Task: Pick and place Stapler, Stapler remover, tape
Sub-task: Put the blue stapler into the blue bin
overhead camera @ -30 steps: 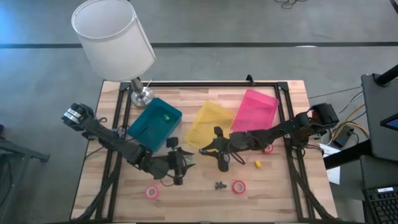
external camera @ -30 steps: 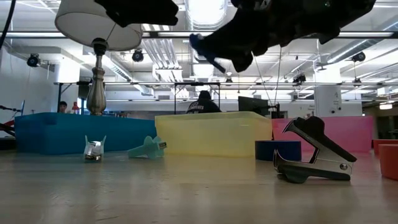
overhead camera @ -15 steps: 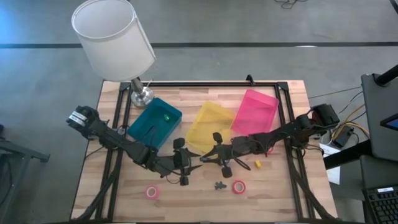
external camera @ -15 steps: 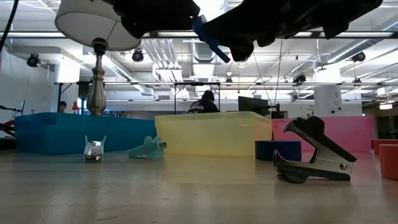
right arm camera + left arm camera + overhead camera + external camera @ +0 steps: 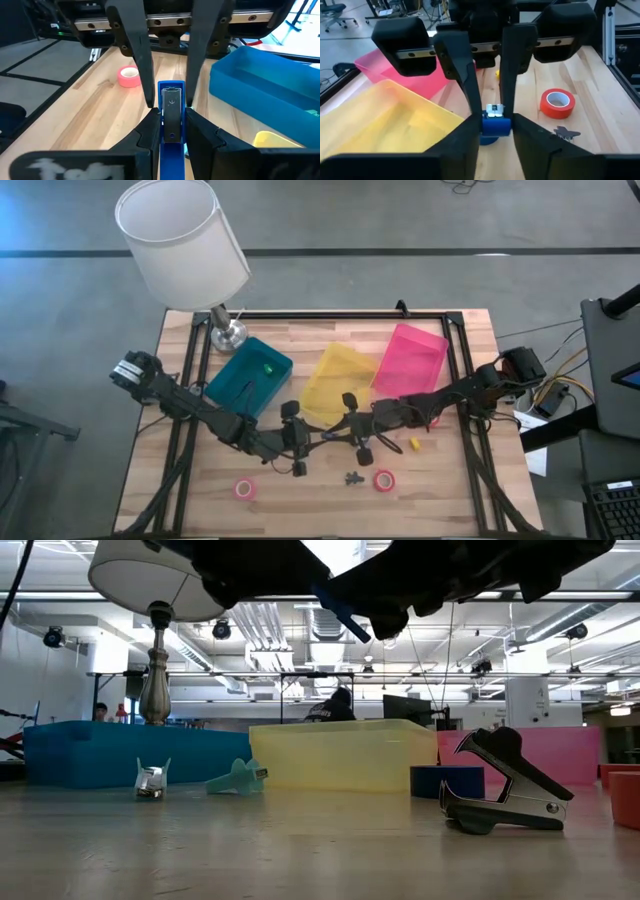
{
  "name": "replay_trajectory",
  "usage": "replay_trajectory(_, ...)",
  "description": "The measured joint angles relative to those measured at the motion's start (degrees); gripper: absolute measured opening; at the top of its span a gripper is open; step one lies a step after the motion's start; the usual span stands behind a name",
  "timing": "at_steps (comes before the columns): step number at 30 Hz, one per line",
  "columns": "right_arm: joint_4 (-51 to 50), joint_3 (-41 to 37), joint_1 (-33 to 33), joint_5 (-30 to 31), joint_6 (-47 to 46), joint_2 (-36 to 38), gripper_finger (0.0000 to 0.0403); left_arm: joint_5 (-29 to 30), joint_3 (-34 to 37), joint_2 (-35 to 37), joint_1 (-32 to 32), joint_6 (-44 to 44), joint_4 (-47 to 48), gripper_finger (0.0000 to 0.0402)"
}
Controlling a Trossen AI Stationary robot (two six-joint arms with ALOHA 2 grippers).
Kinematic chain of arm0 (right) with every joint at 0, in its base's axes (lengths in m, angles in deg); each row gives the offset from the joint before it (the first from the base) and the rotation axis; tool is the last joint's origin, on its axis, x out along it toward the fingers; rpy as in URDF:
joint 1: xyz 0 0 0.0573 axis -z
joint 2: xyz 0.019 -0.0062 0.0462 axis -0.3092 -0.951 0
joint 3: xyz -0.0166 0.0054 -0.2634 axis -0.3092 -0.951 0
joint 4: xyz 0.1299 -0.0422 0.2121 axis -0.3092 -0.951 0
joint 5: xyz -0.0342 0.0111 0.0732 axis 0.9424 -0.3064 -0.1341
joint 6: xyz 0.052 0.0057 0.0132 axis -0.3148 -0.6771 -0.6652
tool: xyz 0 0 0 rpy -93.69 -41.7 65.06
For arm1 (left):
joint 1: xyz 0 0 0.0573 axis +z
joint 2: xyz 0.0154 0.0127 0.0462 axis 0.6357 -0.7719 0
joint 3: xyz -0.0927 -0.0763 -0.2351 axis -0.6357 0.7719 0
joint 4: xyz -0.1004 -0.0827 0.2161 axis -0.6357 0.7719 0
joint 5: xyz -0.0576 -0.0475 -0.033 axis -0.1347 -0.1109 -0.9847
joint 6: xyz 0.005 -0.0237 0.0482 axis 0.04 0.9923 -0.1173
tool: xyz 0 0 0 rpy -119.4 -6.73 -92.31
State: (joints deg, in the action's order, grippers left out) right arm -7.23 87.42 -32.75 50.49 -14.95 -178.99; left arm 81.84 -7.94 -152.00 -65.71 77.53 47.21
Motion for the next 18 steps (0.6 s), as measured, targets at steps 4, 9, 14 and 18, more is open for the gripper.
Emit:
replay_trajectory(4,-0.02,0.00,0.00,-0.08,0.06,-0.03,0.0074,-0.02,0.03,0.00,-0.02,0.02,0.00,0.0078)
replay_trajectory(9,-0.09,0.00,-0.02,-0.07,-0.20,-0.07,0.0092,-0.01,0.03,0.00,0.02,-0.01,0.01,0.0074)
replay_trajectory(14,-1.51,0.00,0.00,0.02,-1.67,-0.07,0.0106,0.02,0.03,0.00,0.02,-0.07,0.02,0.0088)
replay_trajectory(18,-4.33,-0.02,-0.02,0.13,-1.95,-0.07,0.0119,0.04,0.03,0.00,0.02,-0.07,0.04,0.0076)
